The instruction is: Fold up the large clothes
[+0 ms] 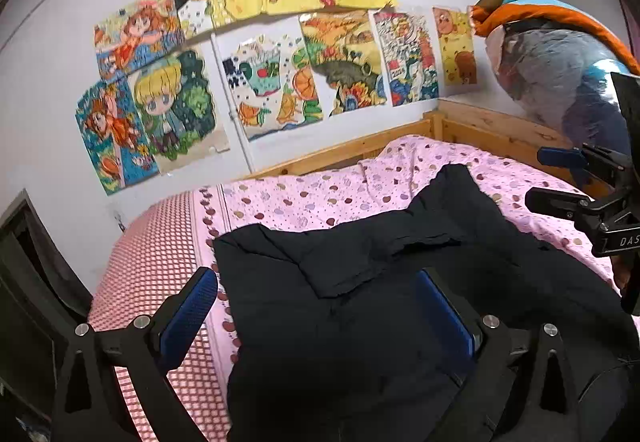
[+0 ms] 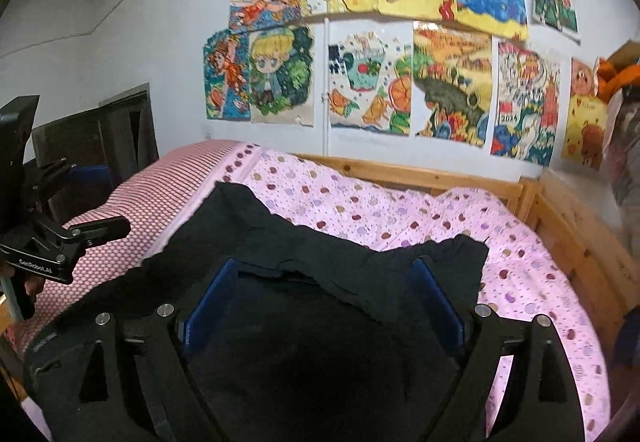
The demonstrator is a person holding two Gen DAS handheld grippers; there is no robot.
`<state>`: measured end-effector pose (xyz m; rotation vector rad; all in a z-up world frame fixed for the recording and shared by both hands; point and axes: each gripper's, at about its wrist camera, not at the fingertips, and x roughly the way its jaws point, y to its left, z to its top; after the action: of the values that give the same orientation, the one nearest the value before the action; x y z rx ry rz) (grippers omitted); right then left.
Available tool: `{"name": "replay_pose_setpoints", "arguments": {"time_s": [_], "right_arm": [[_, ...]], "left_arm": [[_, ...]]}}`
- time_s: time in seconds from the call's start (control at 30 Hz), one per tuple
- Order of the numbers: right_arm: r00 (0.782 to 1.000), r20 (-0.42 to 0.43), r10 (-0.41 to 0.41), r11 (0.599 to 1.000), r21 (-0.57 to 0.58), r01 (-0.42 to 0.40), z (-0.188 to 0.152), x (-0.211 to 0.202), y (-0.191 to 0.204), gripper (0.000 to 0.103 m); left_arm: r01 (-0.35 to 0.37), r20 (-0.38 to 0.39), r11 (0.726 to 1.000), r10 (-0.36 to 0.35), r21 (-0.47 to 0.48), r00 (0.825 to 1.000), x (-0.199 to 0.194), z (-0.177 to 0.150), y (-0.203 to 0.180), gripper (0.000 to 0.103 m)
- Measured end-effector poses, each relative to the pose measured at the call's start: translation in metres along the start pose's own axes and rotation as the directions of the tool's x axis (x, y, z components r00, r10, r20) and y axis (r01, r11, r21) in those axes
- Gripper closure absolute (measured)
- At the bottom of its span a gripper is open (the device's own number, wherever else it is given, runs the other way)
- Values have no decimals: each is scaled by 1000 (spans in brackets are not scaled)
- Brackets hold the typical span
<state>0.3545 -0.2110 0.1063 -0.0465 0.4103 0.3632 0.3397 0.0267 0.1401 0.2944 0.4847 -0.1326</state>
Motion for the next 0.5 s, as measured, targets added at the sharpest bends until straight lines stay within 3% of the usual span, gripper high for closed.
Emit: {"name": "replay_pose_setpoints", "arguments": {"time_s": [0.5], "right_arm": [[999,41,9,998,-55,-6,-2,-112,47,14]], "left_arm": [[-17,-40,999,19,45,999,-115,-4,3,2]]}}
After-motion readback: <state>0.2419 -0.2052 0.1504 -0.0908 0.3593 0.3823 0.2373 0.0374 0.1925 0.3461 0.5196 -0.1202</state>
